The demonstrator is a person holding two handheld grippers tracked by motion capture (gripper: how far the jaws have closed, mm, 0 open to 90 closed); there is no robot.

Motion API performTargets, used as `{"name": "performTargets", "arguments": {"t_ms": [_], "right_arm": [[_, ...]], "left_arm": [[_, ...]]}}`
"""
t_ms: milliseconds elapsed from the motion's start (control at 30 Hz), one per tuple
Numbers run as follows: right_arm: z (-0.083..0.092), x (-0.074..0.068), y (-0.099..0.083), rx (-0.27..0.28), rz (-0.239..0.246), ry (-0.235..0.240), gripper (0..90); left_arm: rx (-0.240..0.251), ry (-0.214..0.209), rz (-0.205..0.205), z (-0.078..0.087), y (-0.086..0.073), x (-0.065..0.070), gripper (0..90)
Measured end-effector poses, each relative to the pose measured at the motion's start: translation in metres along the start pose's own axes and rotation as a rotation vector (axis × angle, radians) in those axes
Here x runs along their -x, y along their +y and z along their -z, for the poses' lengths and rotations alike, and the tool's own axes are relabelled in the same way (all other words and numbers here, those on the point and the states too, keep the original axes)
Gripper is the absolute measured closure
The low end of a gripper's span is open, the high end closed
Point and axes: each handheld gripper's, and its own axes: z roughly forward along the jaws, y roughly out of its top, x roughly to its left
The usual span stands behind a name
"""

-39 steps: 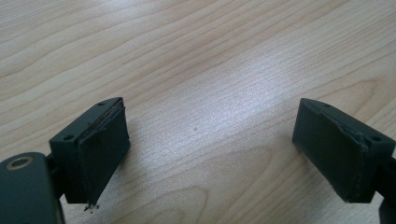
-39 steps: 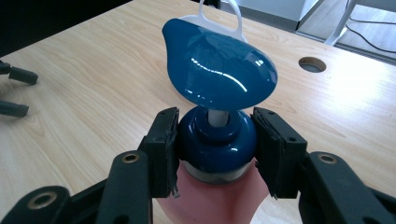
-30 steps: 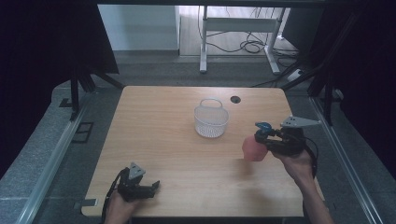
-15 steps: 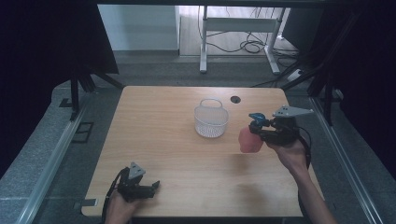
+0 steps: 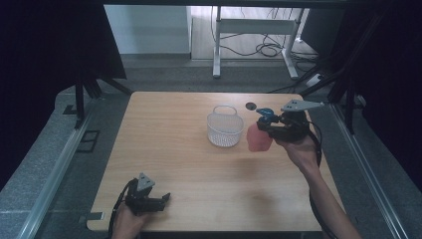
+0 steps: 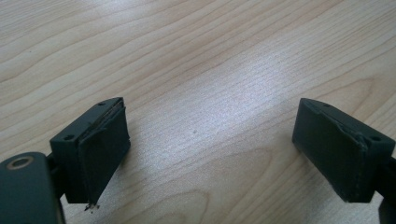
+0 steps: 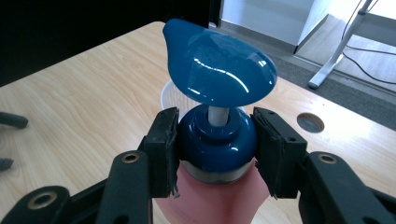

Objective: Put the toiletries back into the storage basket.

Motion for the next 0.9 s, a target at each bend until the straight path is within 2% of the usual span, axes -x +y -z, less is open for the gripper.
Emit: {"name": "performTargets", "arguments": {"t_ms": [400,700,900], "right_arm": [[-0.022,-0.006,0.031,0.011,0.036,0.008,52.6],[-0.035,-0.008,0.047,0.022,0.04,0.011,52.6],[-0.051,-0.008,0.055,0.019,0.032,0.006,52.6]], "left_arm": [[0.002,0.003,0.006,0.0,0.0,0.001,10.4],[0.002,0.005,0.006,-0.001,0.0,0.001,10.5],[0.002,0.005,0.006,-0.001,0.0,0.001,10.5]]}}
